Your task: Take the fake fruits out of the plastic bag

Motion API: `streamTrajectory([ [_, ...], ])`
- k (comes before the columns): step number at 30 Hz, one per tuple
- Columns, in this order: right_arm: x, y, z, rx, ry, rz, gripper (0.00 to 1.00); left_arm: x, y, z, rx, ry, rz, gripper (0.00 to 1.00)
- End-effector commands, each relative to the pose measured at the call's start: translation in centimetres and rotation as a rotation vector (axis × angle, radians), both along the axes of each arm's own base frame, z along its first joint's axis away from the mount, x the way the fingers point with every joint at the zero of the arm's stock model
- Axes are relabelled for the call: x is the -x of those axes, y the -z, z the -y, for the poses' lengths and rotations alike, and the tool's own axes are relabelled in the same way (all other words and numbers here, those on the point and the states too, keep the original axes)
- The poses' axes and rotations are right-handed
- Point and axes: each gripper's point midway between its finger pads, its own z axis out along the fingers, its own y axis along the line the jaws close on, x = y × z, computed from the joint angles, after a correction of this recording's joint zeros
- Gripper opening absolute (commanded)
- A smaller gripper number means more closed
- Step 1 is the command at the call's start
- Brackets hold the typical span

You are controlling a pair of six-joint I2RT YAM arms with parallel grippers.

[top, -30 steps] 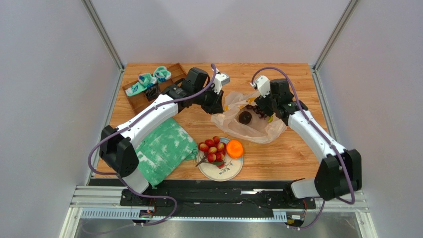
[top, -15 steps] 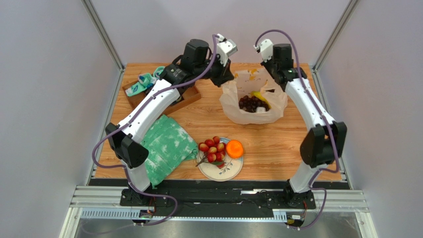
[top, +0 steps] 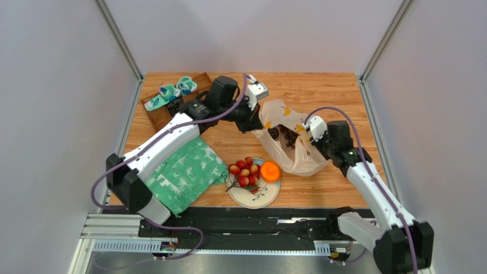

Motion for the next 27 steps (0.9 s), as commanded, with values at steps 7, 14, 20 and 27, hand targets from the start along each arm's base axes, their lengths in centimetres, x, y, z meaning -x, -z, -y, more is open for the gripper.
streamTrajectory([
  [7,-0.4,-9.2,-6.6,-0.273,-0.223,-0.008,0.77,-1.5,3.0,1.5,-0.018,-0.059,-0.116,0.0],
  [14,0.4,-11.3,-13.3,-0.383,-0.485,-0.025,0.61,-2.7,1.5,2.1,0.004,-0.101,-0.104,0.0],
  [20,-0.8,-4.6,-13.6,-0.284,-0.523,-0.209,0.31,-3.7,0.5,1.6,0.003,-0.159,-0.068,0.0],
  [27,-2.6,1.0,-12.3,-0.166,-0.502,-0.318,0.22,-4.4,-0.4,1.8,0.011,-0.16,-0.032,0.0],
])
